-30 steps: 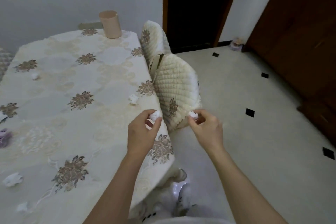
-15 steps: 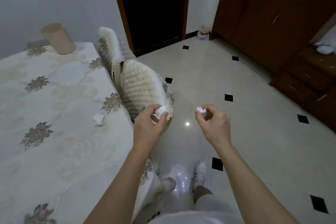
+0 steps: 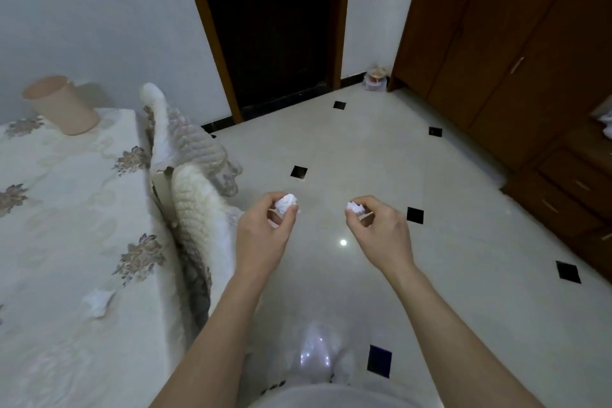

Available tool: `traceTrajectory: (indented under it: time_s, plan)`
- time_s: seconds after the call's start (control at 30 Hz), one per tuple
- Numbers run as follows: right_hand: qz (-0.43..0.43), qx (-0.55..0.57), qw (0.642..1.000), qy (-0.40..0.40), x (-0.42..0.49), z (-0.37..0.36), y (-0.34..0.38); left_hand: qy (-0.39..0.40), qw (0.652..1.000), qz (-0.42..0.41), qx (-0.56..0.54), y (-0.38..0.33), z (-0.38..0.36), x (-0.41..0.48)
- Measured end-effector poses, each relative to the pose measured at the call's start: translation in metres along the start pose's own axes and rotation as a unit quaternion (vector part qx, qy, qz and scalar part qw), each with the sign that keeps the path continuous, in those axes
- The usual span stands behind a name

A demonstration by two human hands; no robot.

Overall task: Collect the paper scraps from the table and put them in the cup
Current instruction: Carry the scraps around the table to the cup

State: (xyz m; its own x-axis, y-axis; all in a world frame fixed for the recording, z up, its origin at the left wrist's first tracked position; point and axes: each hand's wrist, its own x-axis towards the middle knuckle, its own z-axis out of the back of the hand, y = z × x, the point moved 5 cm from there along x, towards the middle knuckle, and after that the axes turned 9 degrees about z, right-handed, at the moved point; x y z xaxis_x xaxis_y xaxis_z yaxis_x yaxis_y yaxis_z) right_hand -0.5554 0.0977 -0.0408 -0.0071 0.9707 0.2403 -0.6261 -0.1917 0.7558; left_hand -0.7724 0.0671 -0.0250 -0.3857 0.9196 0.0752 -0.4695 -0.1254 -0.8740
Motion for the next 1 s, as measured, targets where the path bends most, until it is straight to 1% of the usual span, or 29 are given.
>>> traceTrajectory:
  time_s: [0.1, 0.33, 0.57, 0.7, 0.9, 1.0]
  plan:
    - [-0.004, 0.02, 1.0, -0.007, 0.035, 0.006, -0.016, -0.006, 1.0, 0.012, 0.009, -0.007, -0.022, 0.023]
    - [-0.025, 0.048, 0.998, 0.02, 0.098, -0.005, -0.044, -0.04, 0.999, 0.011, 0.02, -0.02, -0.05, 0.074]
    - [-0.008, 0.055, 0.998, 0.041, 0.179, -0.033, -0.058, -0.054, 0.998, 0.019, 0.026, -0.014, -0.076, 0.146]
    - [0.013, 0.042, 0.998, 0.055, 0.243, -0.061, -0.054, -0.066, 0.997, 0.028, 0.024, -0.005, -0.084, 0.207]
    - [0.039, 0.024, 0.995, 0.089, 0.36, -0.113, -0.039, -0.089, 0.994, 0.052, 0.026, 0.006, -0.091, 0.33]
    - [0.054, 0.023, 0.994, 0.091, 0.415, -0.136, -0.026, -0.098, 0.994, 0.039, 0.012, 0.0, -0.086, 0.388]
